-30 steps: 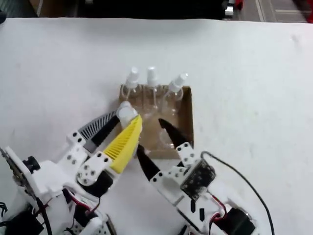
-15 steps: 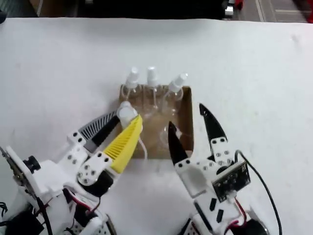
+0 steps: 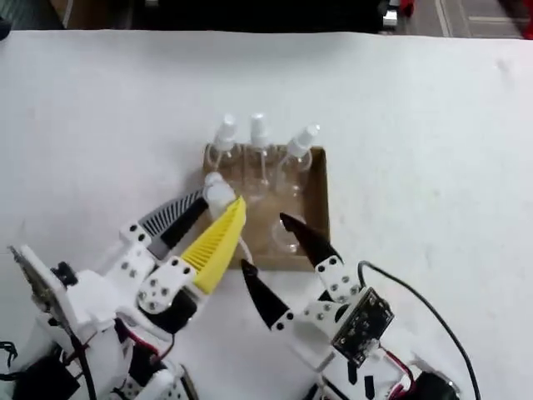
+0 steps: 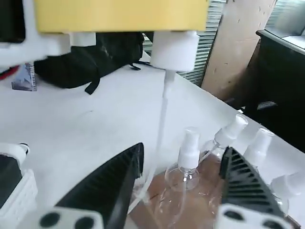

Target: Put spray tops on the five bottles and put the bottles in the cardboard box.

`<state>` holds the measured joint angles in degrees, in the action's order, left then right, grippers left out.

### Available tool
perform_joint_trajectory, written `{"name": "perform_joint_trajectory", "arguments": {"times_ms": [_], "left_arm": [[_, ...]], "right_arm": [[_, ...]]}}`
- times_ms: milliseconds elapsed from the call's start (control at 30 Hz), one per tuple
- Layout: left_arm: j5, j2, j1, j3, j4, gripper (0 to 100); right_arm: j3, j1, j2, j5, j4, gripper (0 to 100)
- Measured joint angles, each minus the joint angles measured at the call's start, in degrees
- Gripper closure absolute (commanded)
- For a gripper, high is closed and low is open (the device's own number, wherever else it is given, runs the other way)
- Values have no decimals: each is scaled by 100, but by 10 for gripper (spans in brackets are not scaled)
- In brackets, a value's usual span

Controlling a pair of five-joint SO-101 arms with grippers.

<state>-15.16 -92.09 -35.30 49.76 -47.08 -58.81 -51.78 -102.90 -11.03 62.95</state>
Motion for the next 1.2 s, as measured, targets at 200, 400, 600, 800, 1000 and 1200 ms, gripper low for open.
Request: {"name": "perform_joint_trajectory", "arguments": {"times_ms": [200,400,600,800,1000,1200], "left_arm": [[0,0,9,62,132,976],[0,0,9,62,141,976],[0,0,9,62,158,976],[0,0,9,62,158,976],[-18,18,-26,62,158,976],[-26,62,-26,62,158,976]], "right_arm": [[-580,9,0,0,-598,764],[-651,501,0,0,-888,986],[-651,730,0,-18,-1020,985],[-651,853,0,-18,-1029,982],[-651,1407,0,-26,-1055,982],[-651,1538,0,-26,-1064,982]]}}
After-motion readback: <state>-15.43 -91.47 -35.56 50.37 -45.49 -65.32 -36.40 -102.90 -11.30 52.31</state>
